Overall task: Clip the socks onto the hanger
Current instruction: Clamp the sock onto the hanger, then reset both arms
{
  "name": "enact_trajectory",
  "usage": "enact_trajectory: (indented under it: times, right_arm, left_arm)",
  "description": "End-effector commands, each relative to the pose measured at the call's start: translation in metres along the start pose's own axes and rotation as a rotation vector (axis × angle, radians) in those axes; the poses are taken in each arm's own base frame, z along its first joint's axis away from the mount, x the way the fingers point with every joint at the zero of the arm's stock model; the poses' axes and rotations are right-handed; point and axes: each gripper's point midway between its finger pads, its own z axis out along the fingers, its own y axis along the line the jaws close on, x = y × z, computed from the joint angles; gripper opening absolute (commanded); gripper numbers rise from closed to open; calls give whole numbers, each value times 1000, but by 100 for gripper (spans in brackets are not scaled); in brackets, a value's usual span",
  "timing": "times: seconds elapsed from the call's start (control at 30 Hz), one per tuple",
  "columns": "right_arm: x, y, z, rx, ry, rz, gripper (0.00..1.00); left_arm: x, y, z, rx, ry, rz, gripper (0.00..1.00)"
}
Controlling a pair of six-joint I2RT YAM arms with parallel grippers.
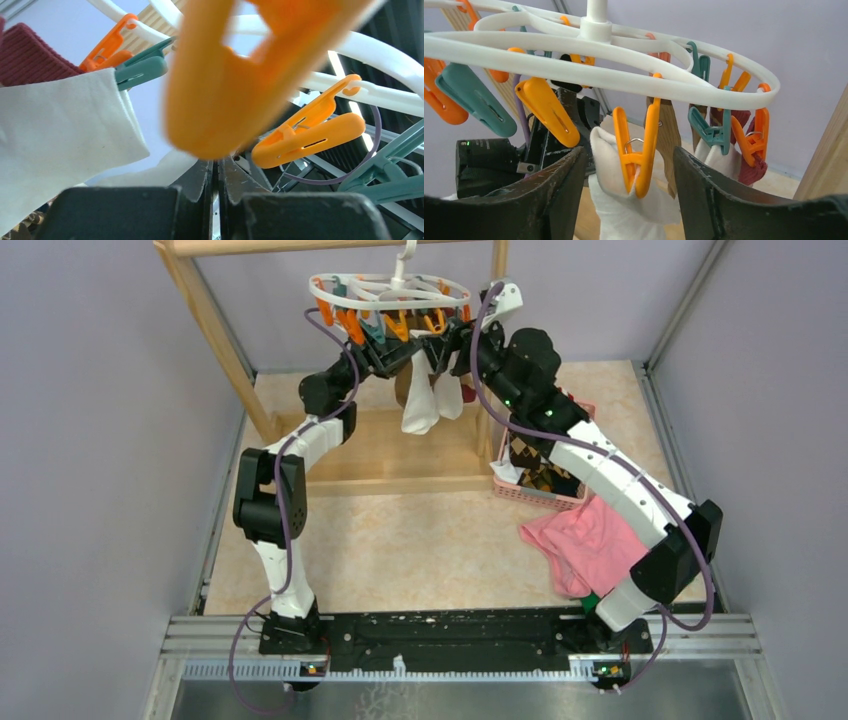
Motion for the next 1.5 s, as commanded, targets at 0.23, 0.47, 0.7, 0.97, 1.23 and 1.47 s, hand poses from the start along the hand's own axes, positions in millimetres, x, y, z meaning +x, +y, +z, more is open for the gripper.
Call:
enact_trajectory:
  times: [0.23, 0.47, 0.7, 0.97, 1.23, 1.47]
  right_arm:
    - [-42, 11, -37, -83, -77, -101, 70]
    - [-58, 5, -56, -66, -143, -104, 71]
    - [-58, -6, -61, -33, -152, -97, 71]
    - [-43, -18, -67, -17, -133, -102, 72]
    - [-14, -34, -84, 16, -98, -158, 78]
    - [34, -56, -92, 35, -24, -193, 77]
  left_arm:
    - [22, -26, -12, 184, 39, 194, 18]
    - [22, -15, -14, 170, 37, 186, 22]
    - [23, -9, -16, 157, 35, 198, 31]
    - [28, 5, -40, 75, 2, 295, 63]
    - [45, 5, -67, 2, 22, 484, 61]
    - [55, 12, -74, -36, 53, 488, 31]
